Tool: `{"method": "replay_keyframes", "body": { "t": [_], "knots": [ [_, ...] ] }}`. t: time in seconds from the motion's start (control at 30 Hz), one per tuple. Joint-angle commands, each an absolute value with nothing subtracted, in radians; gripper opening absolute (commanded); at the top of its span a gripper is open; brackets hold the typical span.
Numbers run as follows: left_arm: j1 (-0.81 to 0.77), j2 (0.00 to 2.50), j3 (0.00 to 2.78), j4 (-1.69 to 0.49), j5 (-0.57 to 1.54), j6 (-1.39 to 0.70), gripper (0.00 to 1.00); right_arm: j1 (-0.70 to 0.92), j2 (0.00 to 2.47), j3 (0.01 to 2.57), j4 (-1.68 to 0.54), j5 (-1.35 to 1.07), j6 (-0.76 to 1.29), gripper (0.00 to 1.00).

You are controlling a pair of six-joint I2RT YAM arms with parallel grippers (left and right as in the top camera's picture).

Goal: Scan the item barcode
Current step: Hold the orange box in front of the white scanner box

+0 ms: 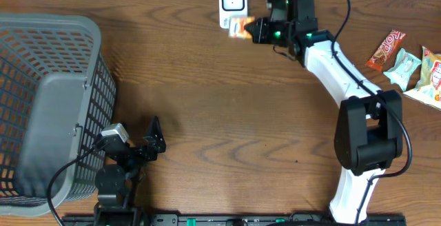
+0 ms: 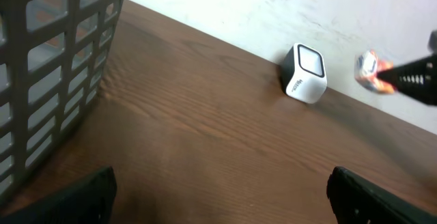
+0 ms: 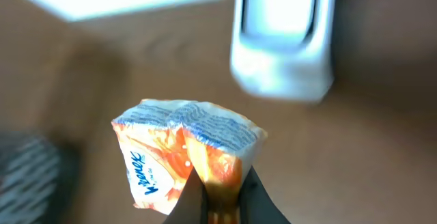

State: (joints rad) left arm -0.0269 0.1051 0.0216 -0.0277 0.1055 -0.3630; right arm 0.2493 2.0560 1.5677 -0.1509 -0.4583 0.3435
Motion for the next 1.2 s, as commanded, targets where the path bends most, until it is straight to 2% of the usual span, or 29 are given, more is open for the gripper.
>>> {"method": "replay_keyframes", "body": {
  "t": [0.0, 0.1, 0.47, 0.57, 1.0, 1.17],
  "knots": [
    [-0.023, 0.105, 0.004, -0.059, 0.115, -0.372, 0.98, 0.288, 2.07, 1.567, -0.035, -0.138, 0.184, 0.01],
    [-0.023, 0.105, 0.004, -0.059, 0.115, -0.372, 0.98, 0.303, 2.123, 1.567, 0.121, -0.055, 0.184, 0.01],
    [-0.023, 0.105, 0.004, -0.059, 0.115, -0.372, 0.98, 0.307, 2.428, 1.569, 0.84, -0.056, 0.159, 0.01],
    [-0.023, 0.105, 0.004, -0.059, 0.115, -0.372, 0.98, 0.31, 2.495, 1.576, 0.969, -0.063, 0.16, 0.01],
    [-0.023, 0.105, 0.004, -0.059, 0.115, -0.372, 0.98, 0.347, 2.538, 1.625, 0.939, -0.088, 0.115, 0.01],
    [-0.023, 0.105, 0.004, -0.059, 0.115, -0.372, 0.98, 0.35, 2.563, 1.715, 0.803, -0.088, 0.055, 0.01]
  ]
}}
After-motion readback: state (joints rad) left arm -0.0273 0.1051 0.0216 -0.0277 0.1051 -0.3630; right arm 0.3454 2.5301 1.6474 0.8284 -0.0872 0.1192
